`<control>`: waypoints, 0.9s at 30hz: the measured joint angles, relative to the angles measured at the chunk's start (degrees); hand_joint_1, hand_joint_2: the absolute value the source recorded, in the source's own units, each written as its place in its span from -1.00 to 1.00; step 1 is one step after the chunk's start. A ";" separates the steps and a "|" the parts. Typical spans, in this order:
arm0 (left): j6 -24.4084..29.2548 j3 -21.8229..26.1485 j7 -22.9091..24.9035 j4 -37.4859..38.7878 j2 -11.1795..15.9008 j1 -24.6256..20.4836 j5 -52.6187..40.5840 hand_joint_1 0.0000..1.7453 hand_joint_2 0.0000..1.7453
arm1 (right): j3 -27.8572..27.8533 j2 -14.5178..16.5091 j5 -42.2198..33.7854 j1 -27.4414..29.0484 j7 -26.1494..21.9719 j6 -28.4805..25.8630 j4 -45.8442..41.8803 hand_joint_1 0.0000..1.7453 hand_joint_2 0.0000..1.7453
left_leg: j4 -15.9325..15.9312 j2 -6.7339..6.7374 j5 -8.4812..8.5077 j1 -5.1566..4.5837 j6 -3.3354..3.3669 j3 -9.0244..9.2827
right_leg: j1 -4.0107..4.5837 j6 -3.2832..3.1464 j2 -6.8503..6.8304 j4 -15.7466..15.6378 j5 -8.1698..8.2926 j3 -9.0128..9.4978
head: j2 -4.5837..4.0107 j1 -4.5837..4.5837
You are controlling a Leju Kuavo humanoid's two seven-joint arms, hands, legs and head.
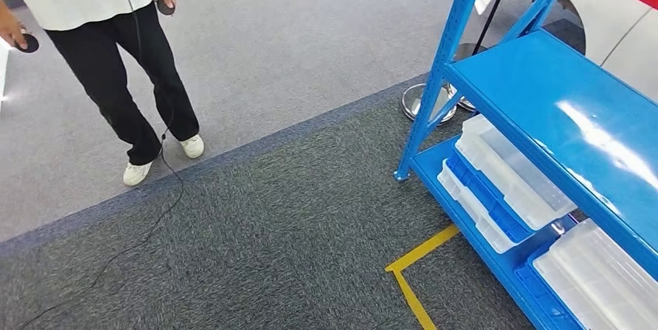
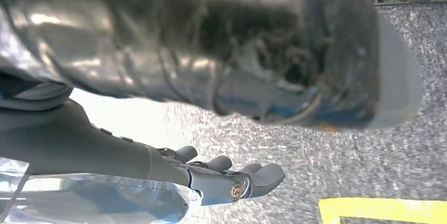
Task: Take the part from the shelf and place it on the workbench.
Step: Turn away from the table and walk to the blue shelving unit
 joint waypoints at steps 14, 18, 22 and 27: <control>-0.13 0.17 -0.78 0.00 -0.14 -0.05 0.56 -1.00 -1.00 | -1.27 -0.22 -0.18 -0.10 0.02 0.13 0.02 -1.00 -1.00 | -14.87 1.87 6.53 -0.08 2.39 5.64 | -0.66 3.03 -3.34 14.51 -6.34 -7.95 | 0.00 0.33; -0.17 0.17 -0.80 0.00 -0.37 -0.20 0.12 -1.00 -1.00 | -1.29 -0.36 0.07 -0.05 0.10 0.07 0.00 -1.00 -1.00 | -13.93 4.56 5.75 -0.10 1.46 5.67 | -0.83 3.01 -6.38 2.06 -0.68 -0.76 | 0.00 0.32; -0.17 0.17 -0.95 0.00 -0.39 -0.57 -0.03 -1.00 -1.00 | -1.29 -0.37 0.24 -0.02 -0.05 0.01 -0.02 -1.00 -1.00 | -13.55 6.17 5.23 -0.31 0.14 6.07 | -0.49 1.91 -5.89 -0.28 -0.09 0.10 | 0.00 0.26; -0.17 0.15 -1.05 0.00 -0.39 -0.48 -0.05 -1.00 -1.00 | -1.31 -0.32 0.27 -0.15 -0.16 0.01 -0.02 -1.00 -1.00 | -1.53 0.88 -2.01 0.19 -0.98 1.02 | -0.89 0.38 -3.28 -0.68 0.63 -0.20 | 0.00 0.23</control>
